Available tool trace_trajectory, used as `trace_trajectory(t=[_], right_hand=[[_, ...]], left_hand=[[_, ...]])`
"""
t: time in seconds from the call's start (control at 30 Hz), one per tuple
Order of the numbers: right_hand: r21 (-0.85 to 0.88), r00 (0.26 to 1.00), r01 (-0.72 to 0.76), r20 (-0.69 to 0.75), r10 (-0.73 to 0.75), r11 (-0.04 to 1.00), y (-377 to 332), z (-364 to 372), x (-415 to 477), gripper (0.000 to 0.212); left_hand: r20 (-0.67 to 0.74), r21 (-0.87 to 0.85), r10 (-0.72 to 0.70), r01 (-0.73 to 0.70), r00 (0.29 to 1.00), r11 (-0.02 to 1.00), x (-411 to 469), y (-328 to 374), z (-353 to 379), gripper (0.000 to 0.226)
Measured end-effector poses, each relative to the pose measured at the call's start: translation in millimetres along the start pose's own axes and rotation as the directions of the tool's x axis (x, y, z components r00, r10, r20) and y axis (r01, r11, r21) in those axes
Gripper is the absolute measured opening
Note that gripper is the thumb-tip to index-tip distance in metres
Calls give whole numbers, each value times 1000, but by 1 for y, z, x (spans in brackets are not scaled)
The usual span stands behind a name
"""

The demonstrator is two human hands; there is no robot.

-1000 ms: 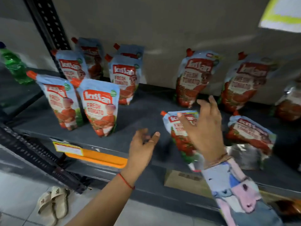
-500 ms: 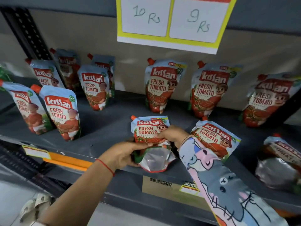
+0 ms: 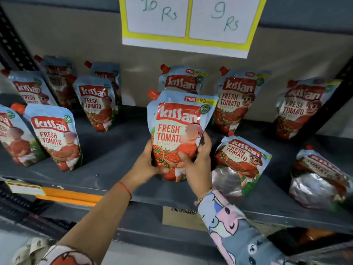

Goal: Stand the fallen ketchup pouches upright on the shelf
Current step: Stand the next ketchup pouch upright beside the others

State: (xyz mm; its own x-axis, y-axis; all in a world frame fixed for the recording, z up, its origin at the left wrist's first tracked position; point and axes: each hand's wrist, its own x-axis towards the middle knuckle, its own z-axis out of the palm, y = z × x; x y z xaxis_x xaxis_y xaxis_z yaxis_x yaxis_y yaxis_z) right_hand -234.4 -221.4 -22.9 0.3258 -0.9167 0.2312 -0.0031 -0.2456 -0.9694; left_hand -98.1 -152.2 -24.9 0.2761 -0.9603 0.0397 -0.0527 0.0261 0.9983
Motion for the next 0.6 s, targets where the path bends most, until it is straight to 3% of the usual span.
trace_trajectory(t=[0.17, 0.37, 0.47, 0.53, 0.57, 0.6], right_hand=[[-18, 997, -36, 69, 37, 999, 21, 1, -22, 49], [-97, 992, -56, 105, 66, 994, 17, -2, -33, 51], [-225, 996, 13, 86, 7, 974, 15, -7, -70, 68], [-401, 986, 160, 22, -165, 902, 15, -19, -98, 68], [-471, 963, 221, -32, -267, 854, 15, -30, -108, 63], [-514, 933, 231, -124, -337, 826, 15, -42, -112, 60]], left_hand=[[25, 12, -68, 67, 997, 998, -5, -19, -4, 81], [52, 31, -82, 81, 995, 996, -9, -21, -7, 81], [-173, 173, 55, -25, 983, 985, -26, -25, 0, 79], [-432, 418, 243, -46, 868, 907, -51, -28, 16, 64], [-483, 509, 337, -54, 808, 859, -65, -29, 30, 53], [-460, 556, 397, -91, 795, 826, -77, -28, 43, 43]])
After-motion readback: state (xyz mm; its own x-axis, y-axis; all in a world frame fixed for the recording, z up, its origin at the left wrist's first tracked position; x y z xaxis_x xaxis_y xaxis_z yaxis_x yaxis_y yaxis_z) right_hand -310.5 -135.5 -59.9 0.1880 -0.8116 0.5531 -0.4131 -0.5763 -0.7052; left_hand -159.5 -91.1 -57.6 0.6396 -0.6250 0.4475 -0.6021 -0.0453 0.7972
